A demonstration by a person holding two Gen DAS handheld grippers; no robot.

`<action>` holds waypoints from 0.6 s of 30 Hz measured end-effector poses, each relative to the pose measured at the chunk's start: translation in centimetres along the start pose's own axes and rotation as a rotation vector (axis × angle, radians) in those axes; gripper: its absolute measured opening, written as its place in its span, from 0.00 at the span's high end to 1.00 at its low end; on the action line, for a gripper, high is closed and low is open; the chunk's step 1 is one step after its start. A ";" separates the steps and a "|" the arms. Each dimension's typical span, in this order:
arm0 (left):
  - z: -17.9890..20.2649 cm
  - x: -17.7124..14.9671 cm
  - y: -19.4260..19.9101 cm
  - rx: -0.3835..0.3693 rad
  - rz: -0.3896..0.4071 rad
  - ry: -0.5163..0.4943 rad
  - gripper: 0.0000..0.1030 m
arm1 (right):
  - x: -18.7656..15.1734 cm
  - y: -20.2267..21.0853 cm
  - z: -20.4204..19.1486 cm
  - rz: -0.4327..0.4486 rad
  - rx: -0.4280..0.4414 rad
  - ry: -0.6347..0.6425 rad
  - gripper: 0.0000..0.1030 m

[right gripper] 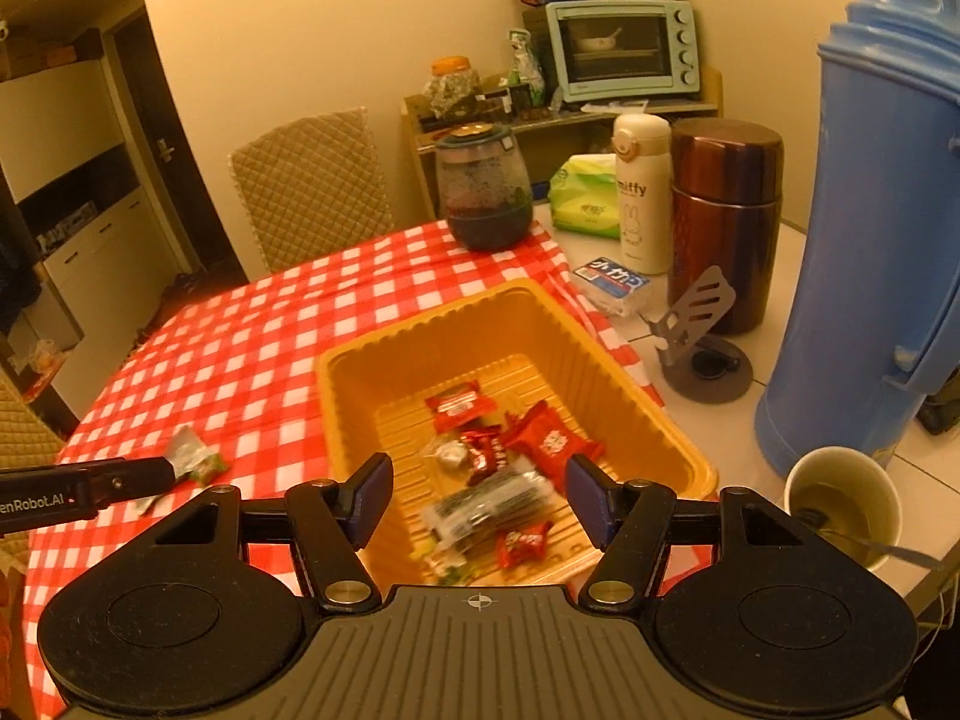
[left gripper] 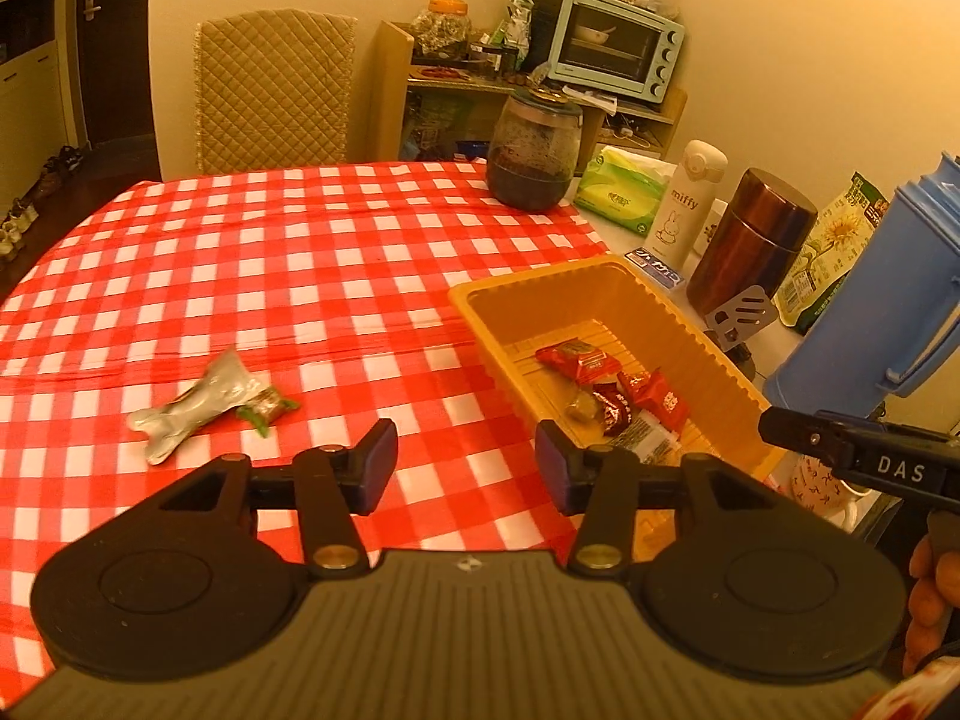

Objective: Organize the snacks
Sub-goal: 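Move both grippers back toward the silver packet on the table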

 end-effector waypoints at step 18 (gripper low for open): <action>-4.8 -0.6 6.2 0.034 0.071 0.031 0.24 | 1.1 2.5 -7.8 0.022 0.061 0.105 0.38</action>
Point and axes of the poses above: each gripper's, at about its wrist camera, not at the fingertips, and y roughly against the way its jaws point, z to its right, x to its top, the point moved 8 cm from there along -y, roughly the way its jaws point, and after that the axes turned 11 degrees about y, right-handed, at the moved point
